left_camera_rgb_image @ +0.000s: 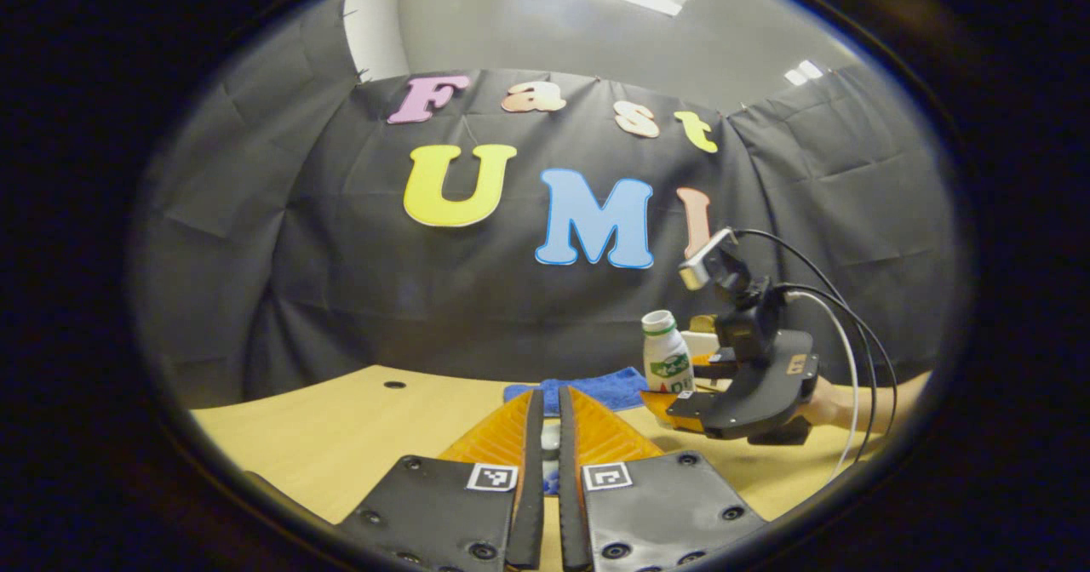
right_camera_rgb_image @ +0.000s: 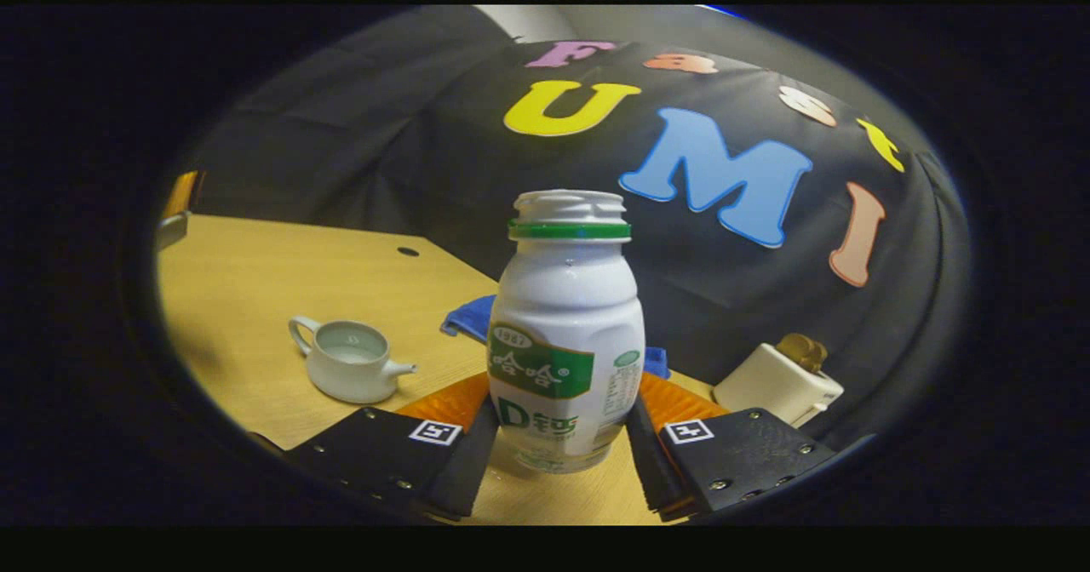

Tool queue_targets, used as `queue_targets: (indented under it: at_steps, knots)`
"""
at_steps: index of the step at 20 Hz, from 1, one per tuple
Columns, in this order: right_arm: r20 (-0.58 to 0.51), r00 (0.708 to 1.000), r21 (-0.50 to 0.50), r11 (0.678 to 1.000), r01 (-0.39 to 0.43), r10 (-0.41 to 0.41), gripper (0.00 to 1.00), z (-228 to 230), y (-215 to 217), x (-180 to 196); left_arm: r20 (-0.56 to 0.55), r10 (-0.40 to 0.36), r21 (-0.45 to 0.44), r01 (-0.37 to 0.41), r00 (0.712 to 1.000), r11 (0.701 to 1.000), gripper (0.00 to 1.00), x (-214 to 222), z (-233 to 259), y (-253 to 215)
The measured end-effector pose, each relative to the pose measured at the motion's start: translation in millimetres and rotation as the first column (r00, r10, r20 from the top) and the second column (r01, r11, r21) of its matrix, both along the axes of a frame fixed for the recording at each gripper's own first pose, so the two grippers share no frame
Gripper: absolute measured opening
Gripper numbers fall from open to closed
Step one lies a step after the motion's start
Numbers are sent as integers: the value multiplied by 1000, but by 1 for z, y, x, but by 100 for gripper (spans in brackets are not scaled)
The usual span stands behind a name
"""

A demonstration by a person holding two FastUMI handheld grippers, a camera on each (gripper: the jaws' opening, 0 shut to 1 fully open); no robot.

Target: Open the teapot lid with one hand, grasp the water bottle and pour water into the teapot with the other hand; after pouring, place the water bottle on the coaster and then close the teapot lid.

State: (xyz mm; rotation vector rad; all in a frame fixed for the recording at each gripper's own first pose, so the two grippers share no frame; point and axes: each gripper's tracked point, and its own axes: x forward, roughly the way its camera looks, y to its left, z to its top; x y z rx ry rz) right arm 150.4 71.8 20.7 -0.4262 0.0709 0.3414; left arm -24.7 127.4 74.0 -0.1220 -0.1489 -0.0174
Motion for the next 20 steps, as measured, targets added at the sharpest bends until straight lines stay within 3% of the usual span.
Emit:
queue_targets:
  at_steps: [1,4,5,8,9,11,14,15,17,19,20]
  knots:
    - [-5,1000,58,998,9,-9,71,5,-8,-1,-9,1,-14,-1,1000,1000,18,13,1,2]
    - [-27,998,237,970,55,-50,72,9,-37,2,-34,18,-27,-19,999,999,14,39,-2,1]
    - [-55,997,268,961,63,-50,72,5,-43,4,-40,16,-18,-17,999,1000,17,47,0,-2]
    - [-89,993,315,943,104,-80,72,-1,-68,10,-65,-19,22,20,998,1000,18,77,1,-22]
    - [-110,990,337,934,120,-88,71,-1,-73,10,-84,-35,27,38,996,999,14,89,-3,-28]
    - [-117,989,372,919,130,-93,72,4,-78,11,-118,-55,24,58,992,998,18,111,-13,-37]
    - [-79,988,362,920,154,-134,71,13,-91,13,-154,-36,38,42,987,998,18,134,-30,-34]
    - [-71,988,366,918,155,-138,72,16,-93,13,-170,-32,42,40,985,998,14,140,-37,-33]
    - [-67,986,379,911,166,-152,71,18,-98,12,-205,-27,46,38,978,998,18,152,-53,-30]
    - [-77,983,399,899,182,-165,71,16,-102,15,-241,-10,50,23,970,999,14,159,-70,-23]
    - [-83,982,402,896,188,-169,71,14,-103,16,-255,-10,42,21,967,999,18,162,-76,-21]
